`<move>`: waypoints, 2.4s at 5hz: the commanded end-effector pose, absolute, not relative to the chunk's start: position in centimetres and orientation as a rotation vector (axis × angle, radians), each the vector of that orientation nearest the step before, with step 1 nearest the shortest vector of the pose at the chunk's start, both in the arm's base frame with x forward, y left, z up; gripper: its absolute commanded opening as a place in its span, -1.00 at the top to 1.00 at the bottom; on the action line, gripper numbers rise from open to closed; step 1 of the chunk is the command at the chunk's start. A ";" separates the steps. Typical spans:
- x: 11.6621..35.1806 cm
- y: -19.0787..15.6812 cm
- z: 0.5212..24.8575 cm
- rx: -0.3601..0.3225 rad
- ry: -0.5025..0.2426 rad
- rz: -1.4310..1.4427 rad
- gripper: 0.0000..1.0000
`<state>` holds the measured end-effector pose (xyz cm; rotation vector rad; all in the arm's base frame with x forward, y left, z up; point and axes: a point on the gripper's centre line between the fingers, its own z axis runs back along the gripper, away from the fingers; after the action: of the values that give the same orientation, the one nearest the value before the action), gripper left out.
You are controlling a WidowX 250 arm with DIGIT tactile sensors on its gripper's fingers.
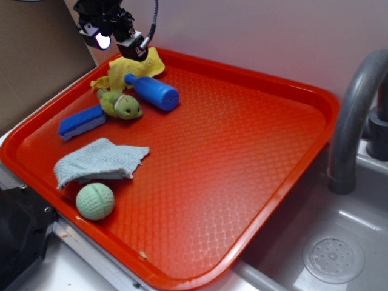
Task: Grab the yellow cloth.
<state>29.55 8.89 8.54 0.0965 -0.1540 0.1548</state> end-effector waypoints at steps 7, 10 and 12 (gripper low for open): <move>31.0 8.0 4.4 0.214 -0.162 0.324 1.00; 26.9 6.7 12.0 0.097 -0.365 0.218 1.00; 25.8 0.2 20.9 0.083 -0.419 -0.046 1.00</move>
<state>25.69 -0.49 19.83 0.0776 -0.3816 -0.0475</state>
